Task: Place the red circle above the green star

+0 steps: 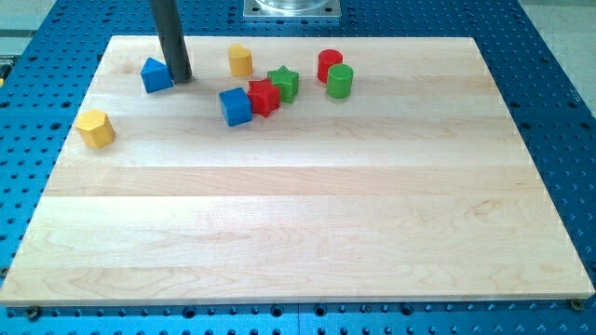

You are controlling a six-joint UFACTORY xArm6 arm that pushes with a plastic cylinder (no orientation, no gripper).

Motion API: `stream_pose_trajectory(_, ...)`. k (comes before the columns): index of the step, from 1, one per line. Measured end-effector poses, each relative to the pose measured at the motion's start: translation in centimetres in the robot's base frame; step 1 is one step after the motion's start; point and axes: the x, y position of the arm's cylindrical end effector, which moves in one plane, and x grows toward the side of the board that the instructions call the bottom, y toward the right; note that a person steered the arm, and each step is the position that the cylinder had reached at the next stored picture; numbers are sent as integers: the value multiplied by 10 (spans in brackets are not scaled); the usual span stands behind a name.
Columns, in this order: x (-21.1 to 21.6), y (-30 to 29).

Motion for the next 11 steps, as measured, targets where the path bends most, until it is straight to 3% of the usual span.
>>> stream_pose_trajectory(1, 24, 0)
stream_pose_trajectory(2, 18, -71)
stream_pose_trajectory(3, -12, -44)
stream_pose_trajectory(4, -1, -44)
stream_pose_trajectory(5, -5, 44)
stream_pose_trajectory(6, -5, 94)
stream_pose_trajectory(8, -69, 190)
stream_pose_trajectory(9, -51, 241)
stream_pose_trajectory(10, -17, 233)
stream_pose_trajectory(11, 2, 186)
